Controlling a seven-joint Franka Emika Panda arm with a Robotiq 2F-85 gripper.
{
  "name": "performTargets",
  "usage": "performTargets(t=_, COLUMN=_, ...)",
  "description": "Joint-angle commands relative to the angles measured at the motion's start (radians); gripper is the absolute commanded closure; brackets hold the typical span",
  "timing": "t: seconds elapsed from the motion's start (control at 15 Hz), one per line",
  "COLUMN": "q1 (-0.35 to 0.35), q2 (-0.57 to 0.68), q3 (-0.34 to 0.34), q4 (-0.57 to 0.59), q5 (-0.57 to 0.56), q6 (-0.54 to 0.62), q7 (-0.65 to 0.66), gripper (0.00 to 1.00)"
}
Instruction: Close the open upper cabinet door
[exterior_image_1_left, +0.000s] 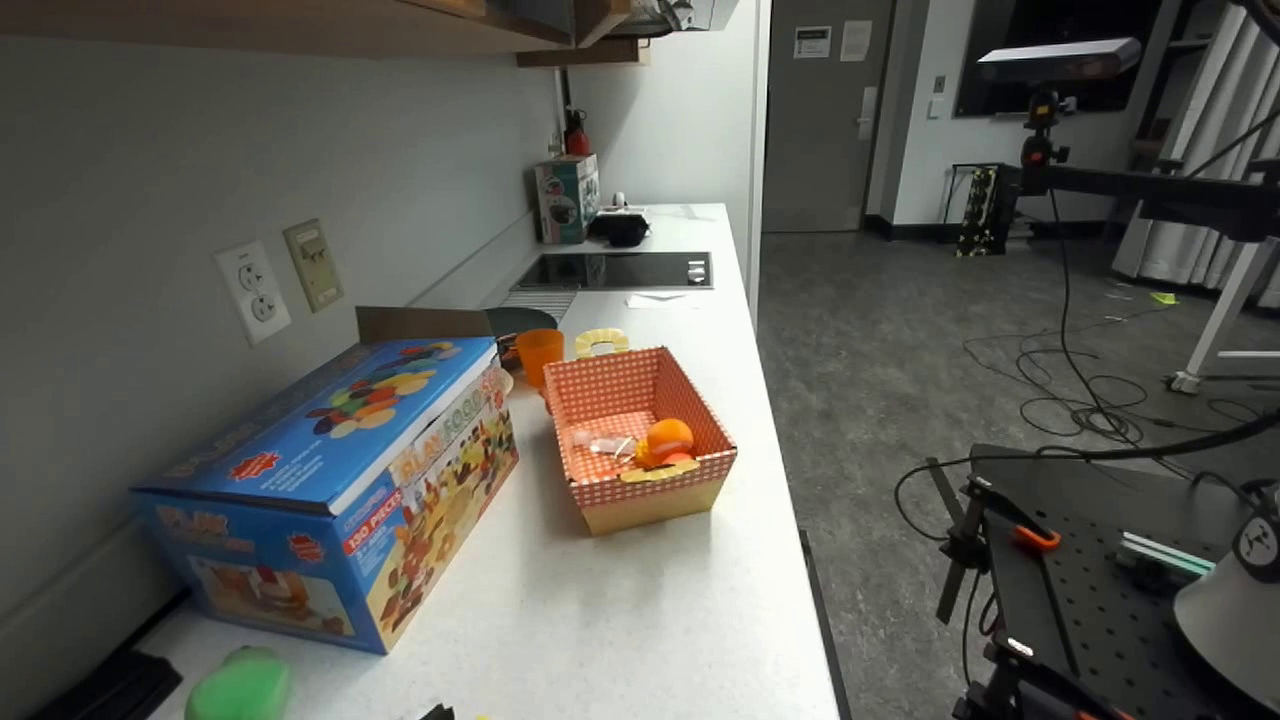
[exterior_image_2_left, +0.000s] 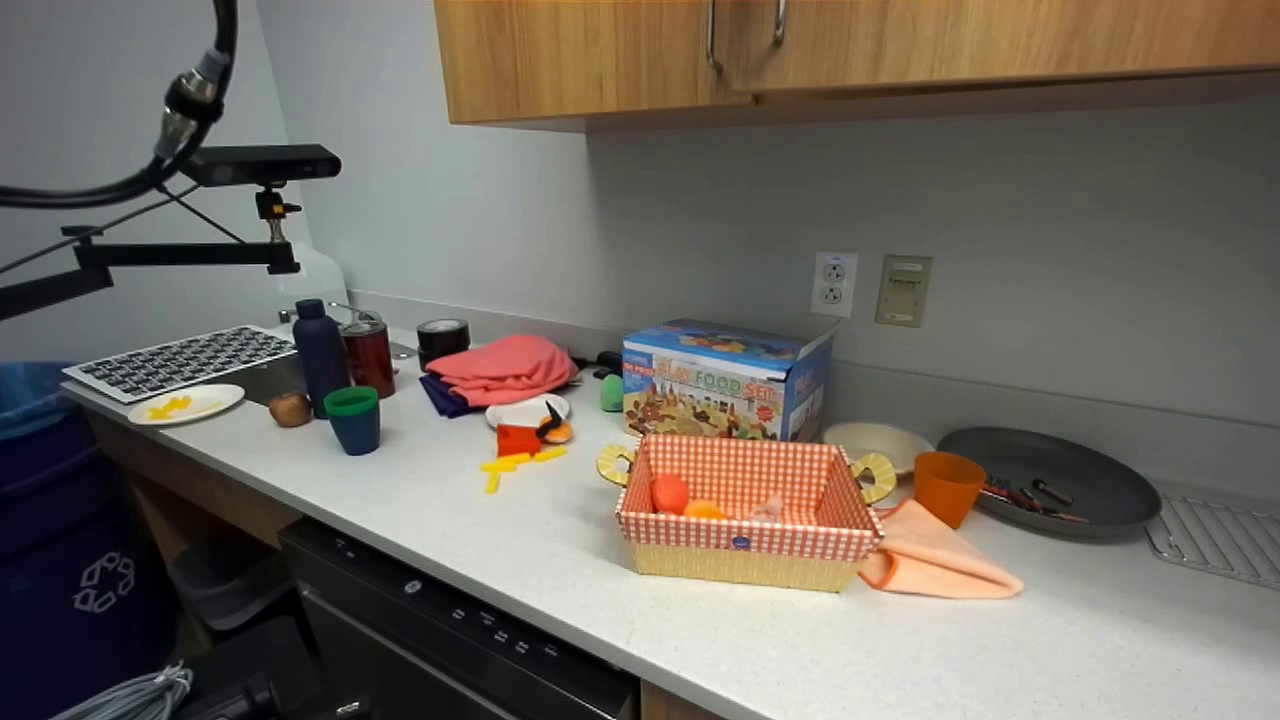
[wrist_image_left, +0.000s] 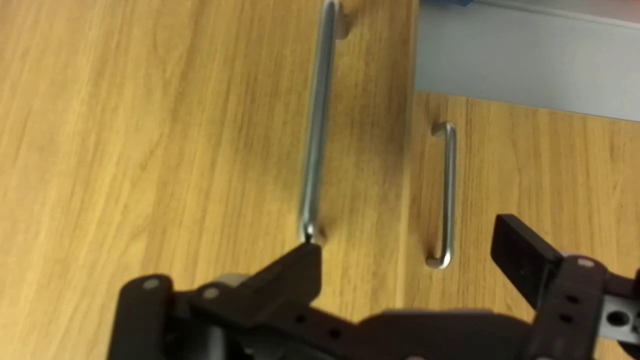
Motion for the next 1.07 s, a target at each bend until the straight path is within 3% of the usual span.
performTargets(t=0.0, q1=0.025, q2=0.004, q3=-0.027, q4=-0.023, q5=0.026, q6=0.155, q7=-0.074, gripper=0.0)
performTargets(t=0.27, q1=0.01, q2=-0.05, q3=-0.053, q4=-0.078, q5=-0.001, q6=0.2, q7=-0.041, gripper=0.0)
performTargets(t=0.73, q1=-0.085, q2=-0.244, q3=-0.062, q4=-0.259, q5=-0.033, q6=0.101, q7=0.179, gripper=0.0)
performTargets(t=0.8, q1=-0.034, q2=-0.169, q3=-0.083, q4=-0.199, q5=-0.041, q6=0.147, q7=0.134, gripper=0.0)
performTargets(t=1.0, q1=-0.035, q2=-0.188, q3=-0.088, q4=-0.216, q5=-0.055, q6=0.143, q7=0.145, gripper=0.0)
